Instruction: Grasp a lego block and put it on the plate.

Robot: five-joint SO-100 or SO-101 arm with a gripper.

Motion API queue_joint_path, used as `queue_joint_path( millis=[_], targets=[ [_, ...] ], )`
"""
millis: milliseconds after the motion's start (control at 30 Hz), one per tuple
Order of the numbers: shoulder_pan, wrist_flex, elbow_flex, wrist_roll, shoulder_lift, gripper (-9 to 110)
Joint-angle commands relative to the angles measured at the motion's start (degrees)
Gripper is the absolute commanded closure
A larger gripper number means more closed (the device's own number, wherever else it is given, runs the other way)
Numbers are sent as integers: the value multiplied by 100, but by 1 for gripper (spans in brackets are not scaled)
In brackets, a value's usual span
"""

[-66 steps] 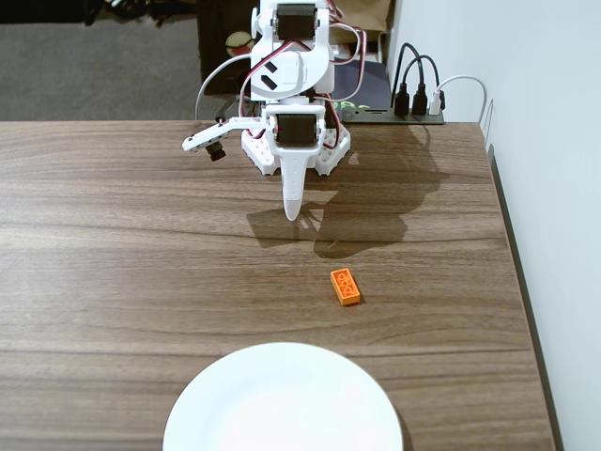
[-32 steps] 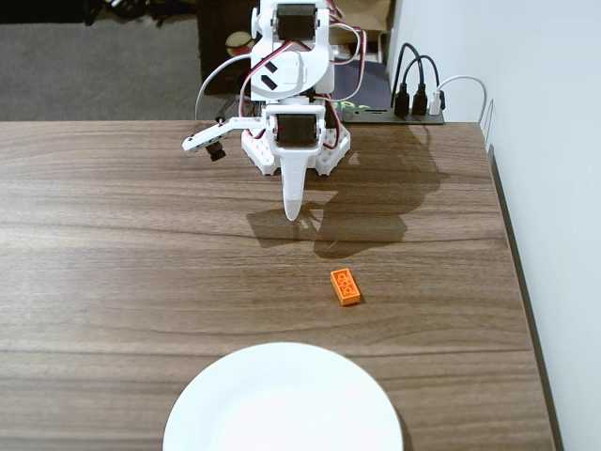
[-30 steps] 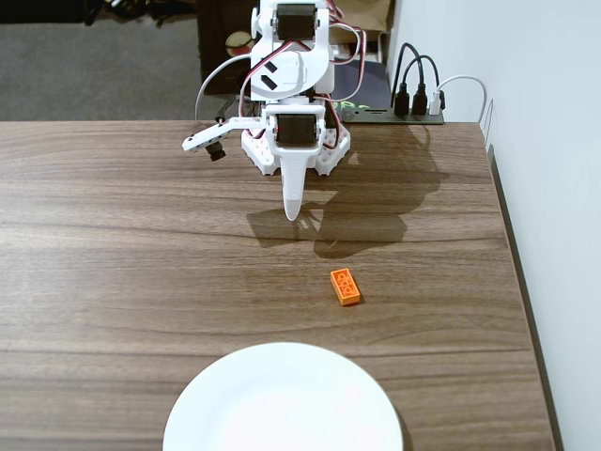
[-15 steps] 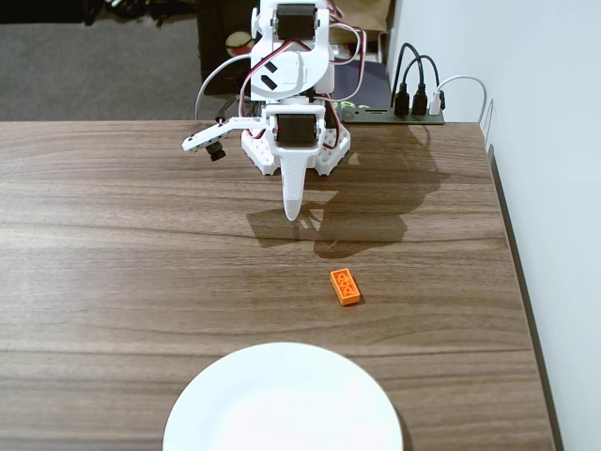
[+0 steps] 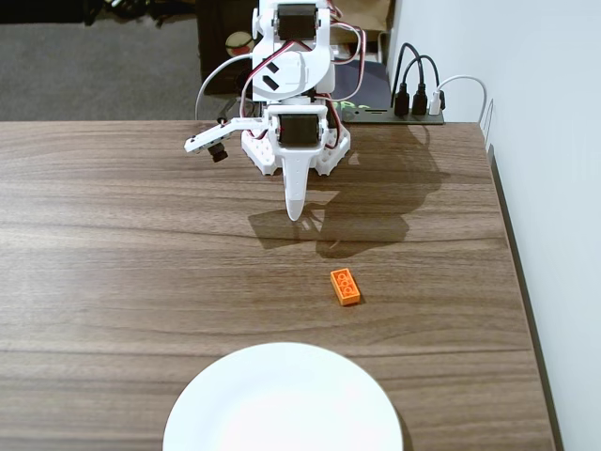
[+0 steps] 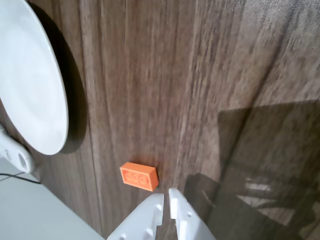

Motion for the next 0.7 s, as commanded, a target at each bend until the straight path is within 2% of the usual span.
queue_joint_path(
  millis=[0,200,367,667],
  targets=[
    [-26,-193,-70,-53,-237,100],
    [9,-932,-378,-88,-1266,101],
    [62,-1178,-1274,-396,-2681,101],
    [149,-1406,-2487,-2004,-5098,101]
  ],
)
